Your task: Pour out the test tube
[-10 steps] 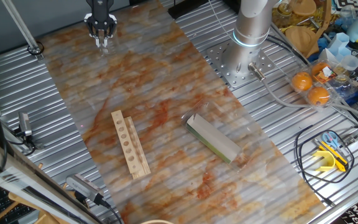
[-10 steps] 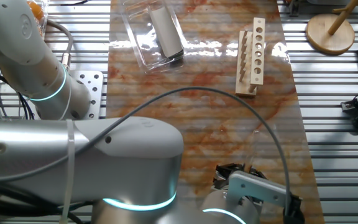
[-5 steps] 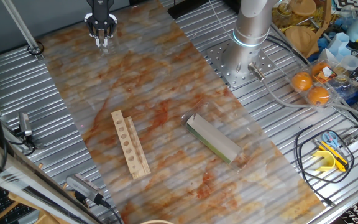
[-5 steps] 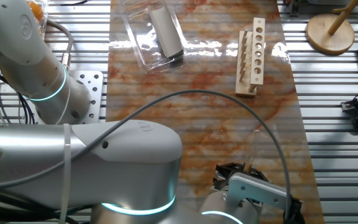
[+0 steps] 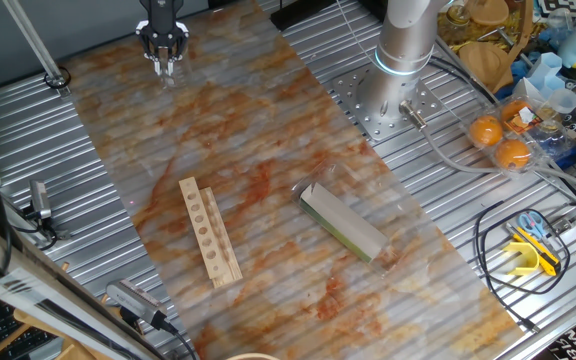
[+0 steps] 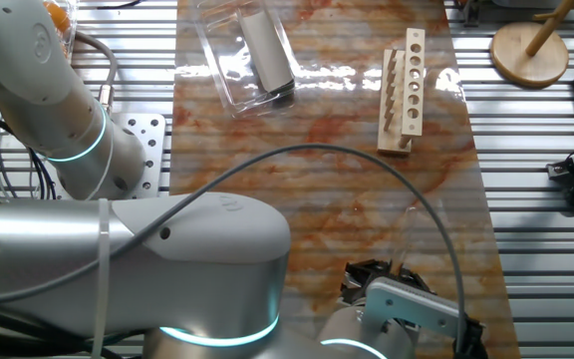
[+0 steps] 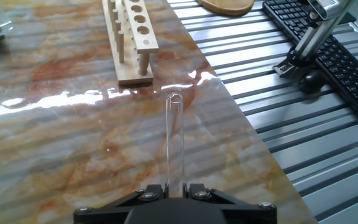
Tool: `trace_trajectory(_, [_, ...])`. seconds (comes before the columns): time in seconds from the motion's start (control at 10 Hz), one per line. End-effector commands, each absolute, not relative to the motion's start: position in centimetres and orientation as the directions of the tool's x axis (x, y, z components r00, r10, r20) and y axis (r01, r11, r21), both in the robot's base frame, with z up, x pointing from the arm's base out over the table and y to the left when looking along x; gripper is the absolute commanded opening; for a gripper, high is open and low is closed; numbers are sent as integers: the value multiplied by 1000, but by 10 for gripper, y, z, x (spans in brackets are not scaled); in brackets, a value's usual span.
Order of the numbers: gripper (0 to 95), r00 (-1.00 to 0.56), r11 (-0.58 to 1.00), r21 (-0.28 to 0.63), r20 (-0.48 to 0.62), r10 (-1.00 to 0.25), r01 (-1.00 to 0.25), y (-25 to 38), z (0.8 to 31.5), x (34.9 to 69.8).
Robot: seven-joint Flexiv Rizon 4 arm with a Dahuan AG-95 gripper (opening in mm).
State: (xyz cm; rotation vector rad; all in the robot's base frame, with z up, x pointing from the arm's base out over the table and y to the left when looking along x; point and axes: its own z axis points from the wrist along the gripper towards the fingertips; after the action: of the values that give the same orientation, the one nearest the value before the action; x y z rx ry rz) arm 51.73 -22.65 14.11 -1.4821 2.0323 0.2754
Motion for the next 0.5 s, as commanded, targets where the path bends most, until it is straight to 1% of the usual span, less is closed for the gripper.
trace_trajectory(0.1, [0,-193,352,-180,-574,-796,-918,-227,141,518])
trace_trajectory(0.5, [0,-196,358,-185,-574,-795,-915,-224,140,518])
